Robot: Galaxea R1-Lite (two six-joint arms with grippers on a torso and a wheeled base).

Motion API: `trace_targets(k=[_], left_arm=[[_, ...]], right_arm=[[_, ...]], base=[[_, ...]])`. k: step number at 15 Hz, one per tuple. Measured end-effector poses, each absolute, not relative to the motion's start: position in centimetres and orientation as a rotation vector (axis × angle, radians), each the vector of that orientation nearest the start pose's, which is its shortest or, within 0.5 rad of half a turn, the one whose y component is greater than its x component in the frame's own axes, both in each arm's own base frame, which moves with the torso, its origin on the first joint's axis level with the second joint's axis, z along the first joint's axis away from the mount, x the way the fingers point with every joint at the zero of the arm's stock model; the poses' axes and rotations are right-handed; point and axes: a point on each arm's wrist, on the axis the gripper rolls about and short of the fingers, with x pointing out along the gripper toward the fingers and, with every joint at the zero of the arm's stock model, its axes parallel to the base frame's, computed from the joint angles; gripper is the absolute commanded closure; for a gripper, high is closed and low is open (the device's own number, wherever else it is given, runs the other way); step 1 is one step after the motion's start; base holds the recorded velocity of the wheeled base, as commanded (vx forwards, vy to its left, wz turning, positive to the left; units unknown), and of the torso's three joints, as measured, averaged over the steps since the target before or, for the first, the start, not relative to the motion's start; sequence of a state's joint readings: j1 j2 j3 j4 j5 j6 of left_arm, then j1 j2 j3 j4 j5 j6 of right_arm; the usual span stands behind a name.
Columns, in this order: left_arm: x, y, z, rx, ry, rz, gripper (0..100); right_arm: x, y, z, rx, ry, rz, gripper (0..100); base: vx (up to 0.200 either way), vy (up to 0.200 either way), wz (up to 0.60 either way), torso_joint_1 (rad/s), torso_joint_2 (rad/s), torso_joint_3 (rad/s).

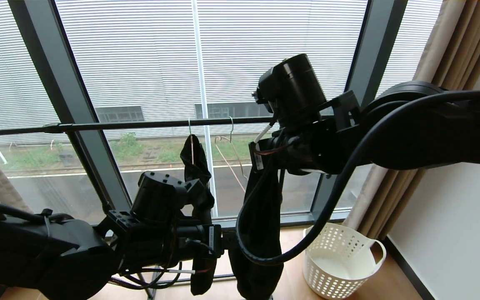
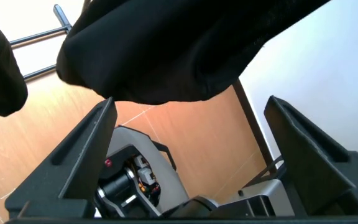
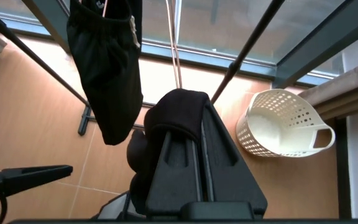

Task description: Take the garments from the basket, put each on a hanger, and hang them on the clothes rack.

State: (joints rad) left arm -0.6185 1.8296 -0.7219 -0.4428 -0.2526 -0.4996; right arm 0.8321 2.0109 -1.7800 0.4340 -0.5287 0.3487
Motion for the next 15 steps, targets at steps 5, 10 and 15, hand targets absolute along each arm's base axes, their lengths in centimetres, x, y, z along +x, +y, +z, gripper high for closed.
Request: trace_targets(k=[5,10,15], left_arm=[[26.2,-20.5,9.1,-0.338,0.858,-0.537,0],[26.4,-21.9,6.7,-0.288,0.897,-0.489,0],[26.6,-22.1,5.4,-0.264,0.920,-0.454,0]], right_arm=[[27.4,29.0,24.0,-0.081,0.561,0.199,100],[27.1,28.7,24.7,-0.063,0.549,0.200,100],[26.9,28.0,25.4,-0.049,0.532,0.182,100]], base=[[0.000,0.000,0.00,0.000,0.00,0.000],[0.000,0.000,0.00,0.000,0.00,0.000],[0.000,0.000,0.00,0.000,0.00,0.000]])
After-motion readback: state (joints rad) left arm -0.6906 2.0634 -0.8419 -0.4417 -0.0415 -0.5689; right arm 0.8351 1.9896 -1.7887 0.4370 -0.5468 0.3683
